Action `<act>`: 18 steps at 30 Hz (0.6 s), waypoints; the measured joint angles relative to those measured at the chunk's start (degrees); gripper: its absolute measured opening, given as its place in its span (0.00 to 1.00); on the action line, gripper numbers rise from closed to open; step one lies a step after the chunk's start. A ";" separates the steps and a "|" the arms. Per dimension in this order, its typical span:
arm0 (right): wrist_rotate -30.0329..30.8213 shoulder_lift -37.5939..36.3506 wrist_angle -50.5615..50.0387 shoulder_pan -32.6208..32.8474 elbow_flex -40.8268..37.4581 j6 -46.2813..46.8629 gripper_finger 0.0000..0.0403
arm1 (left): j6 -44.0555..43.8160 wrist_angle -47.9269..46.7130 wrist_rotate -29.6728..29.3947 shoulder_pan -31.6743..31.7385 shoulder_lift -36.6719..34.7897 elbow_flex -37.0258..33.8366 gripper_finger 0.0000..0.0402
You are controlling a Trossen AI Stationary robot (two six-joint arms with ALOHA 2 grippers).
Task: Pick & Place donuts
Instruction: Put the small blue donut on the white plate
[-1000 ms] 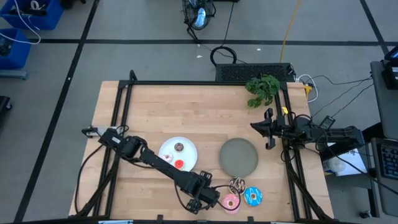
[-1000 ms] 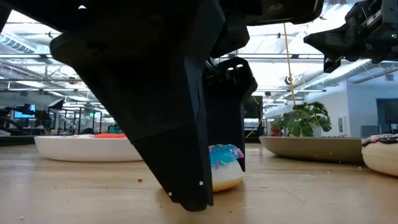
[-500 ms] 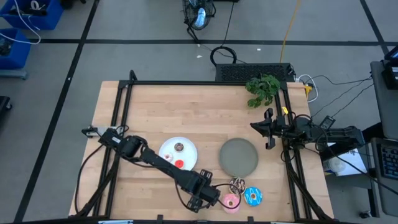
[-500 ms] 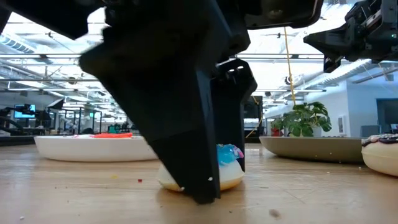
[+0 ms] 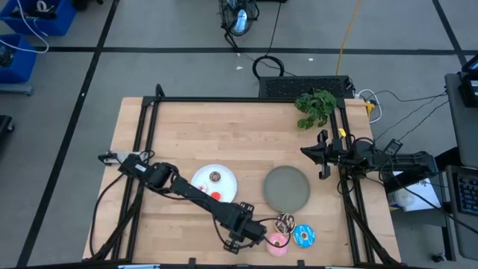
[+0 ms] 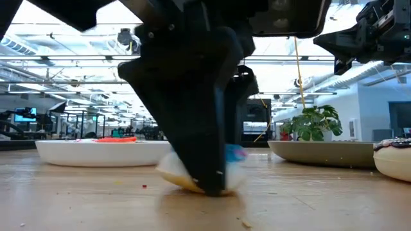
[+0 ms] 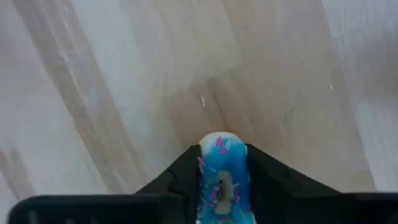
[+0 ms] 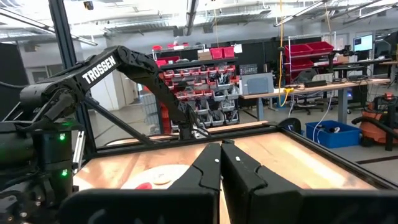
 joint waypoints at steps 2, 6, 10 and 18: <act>0.00 0.00 0.00 0.00 0.00 -0.01 0.00 | -0.08 -1.96 -0.33 0.15 0.12 1.93 0.24; -0.04 0.00 0.00 0.00 0.00 0.00 0.00 | -0.24 -7.31 -2.24 0.33 0.07 8.12 0.19; -0.11 0.00 0.00 0.00 -0.01 0.00 0.00 | 0.10 -13.15 -4.44 0.39 -0.04 14.55 0.18; -0.17 -0.01 -0.03 0.00 0.00 0.07 0.00 | -1.84 -24.90 -9.40 1.72 -3.34 18.27 0.18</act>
